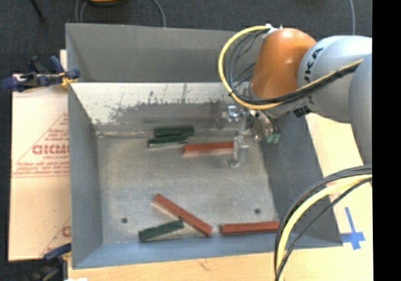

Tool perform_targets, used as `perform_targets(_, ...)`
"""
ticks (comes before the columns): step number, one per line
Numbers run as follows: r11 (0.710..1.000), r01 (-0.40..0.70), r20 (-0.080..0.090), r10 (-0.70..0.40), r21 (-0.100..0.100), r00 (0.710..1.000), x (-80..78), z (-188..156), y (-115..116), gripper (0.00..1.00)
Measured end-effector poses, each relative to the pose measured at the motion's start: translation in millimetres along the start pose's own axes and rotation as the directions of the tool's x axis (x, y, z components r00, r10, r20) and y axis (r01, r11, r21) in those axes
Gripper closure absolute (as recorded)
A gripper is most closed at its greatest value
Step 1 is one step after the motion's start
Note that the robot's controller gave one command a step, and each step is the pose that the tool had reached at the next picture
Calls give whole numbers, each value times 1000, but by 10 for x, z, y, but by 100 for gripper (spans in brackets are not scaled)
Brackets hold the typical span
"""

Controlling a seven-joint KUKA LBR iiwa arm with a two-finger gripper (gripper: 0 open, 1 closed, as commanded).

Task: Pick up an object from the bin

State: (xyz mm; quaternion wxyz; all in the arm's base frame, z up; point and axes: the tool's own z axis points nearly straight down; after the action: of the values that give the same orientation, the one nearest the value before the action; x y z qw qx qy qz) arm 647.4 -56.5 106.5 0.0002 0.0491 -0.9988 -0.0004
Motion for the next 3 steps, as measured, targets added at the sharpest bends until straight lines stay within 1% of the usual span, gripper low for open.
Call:
perform_targets(1, 1000, -2, 7, 2, 1, 1000, -18, -136, 42, 0)
perform_targets(2, 999, 42, 6, -42, 3, 999, -31, 347, 197, 0)
perform_targets(3, 1000, 13, 4, -13, -1, 1000, -21, 348, 206, 100)
